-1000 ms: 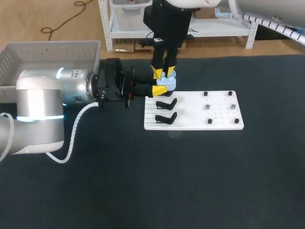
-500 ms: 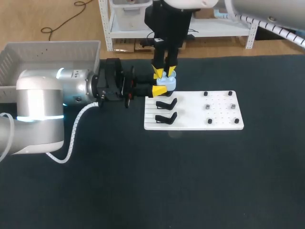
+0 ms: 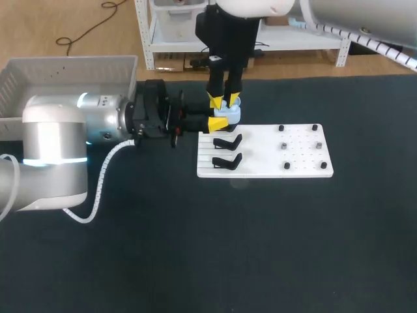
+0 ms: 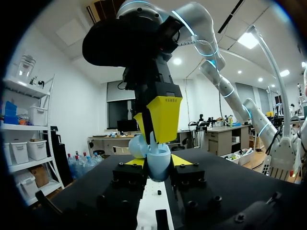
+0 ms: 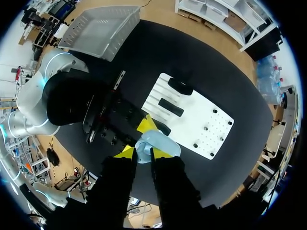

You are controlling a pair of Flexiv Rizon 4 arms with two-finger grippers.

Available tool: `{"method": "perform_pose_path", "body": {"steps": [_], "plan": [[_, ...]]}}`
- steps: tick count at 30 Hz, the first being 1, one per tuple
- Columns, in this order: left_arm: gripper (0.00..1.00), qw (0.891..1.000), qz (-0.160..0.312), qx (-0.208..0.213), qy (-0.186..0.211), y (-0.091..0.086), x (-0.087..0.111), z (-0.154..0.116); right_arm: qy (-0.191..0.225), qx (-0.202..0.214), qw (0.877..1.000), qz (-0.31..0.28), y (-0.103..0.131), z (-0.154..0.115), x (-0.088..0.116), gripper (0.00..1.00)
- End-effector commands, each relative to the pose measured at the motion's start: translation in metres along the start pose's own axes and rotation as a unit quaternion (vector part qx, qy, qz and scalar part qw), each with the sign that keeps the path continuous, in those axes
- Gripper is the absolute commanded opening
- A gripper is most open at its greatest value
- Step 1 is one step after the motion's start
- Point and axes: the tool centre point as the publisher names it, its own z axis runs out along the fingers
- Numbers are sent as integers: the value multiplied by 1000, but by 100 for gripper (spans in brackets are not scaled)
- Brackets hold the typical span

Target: Pick up each earbud case from the left stands, insert the matching earbuds, close the lid, and place the case in the box.

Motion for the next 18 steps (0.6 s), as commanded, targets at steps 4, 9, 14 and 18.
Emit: {"method": "perform_pose_path", "body": {"steps": [4, 9, 14, 18], "plan": [[0, 1000, 1, 0, -1, 1, 0, 0, 2, 7, 1000, 2, 3, -5, 2, 100], [0, 1000, 1, 0, -1, 1, 0, 0, -8, 10, 1000, 2, 8, -20, 15, 100], [0, 1000, 1, 0, -1, 1, 0, 0, -49, -19, 998, 38, -8, -37, 10, 100], [0, 1000, 1, 0, -1, 1, 0, 0, -102, -49, 987, 114, -35, -40, -7, 100]]}}
